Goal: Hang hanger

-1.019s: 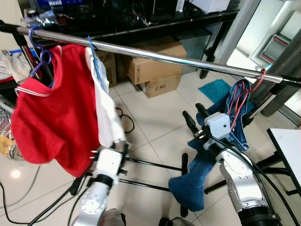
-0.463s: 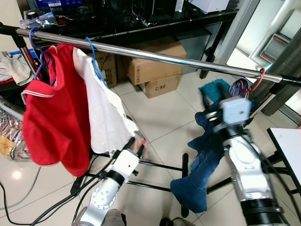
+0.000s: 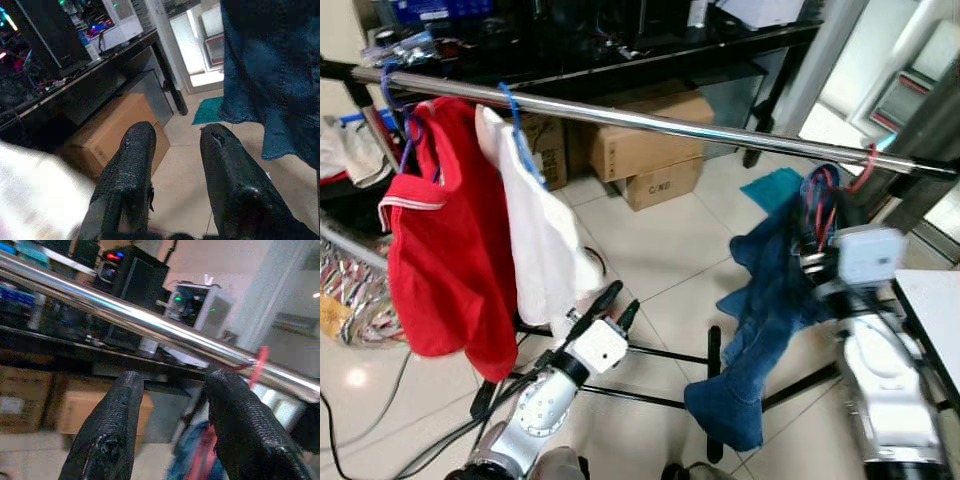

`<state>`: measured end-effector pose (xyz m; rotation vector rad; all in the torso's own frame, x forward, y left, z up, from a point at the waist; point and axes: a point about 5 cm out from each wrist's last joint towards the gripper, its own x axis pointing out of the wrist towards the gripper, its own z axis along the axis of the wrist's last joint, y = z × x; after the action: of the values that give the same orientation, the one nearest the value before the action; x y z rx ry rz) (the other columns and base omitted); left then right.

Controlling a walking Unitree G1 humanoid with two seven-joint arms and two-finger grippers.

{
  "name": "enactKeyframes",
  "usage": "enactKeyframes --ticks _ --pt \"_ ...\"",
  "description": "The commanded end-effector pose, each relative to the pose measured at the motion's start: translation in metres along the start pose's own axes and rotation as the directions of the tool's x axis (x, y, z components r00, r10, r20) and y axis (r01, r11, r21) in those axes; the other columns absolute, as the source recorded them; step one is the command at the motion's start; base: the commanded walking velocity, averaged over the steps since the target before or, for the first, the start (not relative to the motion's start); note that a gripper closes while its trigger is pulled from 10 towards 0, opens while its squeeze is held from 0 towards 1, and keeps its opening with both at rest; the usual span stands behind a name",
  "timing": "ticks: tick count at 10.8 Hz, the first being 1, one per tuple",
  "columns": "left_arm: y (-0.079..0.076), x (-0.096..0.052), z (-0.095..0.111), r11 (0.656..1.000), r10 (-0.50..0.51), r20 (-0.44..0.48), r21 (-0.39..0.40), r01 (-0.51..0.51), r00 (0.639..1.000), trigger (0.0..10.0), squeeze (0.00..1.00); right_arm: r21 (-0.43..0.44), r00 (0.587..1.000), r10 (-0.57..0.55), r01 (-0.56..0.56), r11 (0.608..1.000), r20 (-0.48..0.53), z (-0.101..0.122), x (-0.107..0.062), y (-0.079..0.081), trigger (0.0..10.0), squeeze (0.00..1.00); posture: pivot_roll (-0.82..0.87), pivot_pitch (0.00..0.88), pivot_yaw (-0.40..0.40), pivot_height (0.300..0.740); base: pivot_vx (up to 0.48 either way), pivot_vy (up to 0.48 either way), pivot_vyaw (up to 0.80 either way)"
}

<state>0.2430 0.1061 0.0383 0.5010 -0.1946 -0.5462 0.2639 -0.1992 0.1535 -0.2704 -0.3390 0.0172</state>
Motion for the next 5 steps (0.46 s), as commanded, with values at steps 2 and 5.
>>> enactKeyframes --ticks 2,5 --pt "0.004 0.007 0.006 1.000 0.002 0.060 0.025 -0.003 0.998 10.0 0.00 -0.091 0.995 -0.087 0.082 0.992 -0.054 0.001 -0.001 -0.014 10.0 0.34 0.19 0.057 -0.059 0.740 0.000 0.000 0.00" --pt "0.019 0.013 0.011 0.999 0.025 0.110 0.032 -0.029 0.994 10.0 0.00 -0.047 0.992 -0.075 0.070 0.996 -0.100 0.013 0.015 -0.013 10.0 1.00 0.18 0.055 -0.061 0.740 0.000 0.000 0.00"
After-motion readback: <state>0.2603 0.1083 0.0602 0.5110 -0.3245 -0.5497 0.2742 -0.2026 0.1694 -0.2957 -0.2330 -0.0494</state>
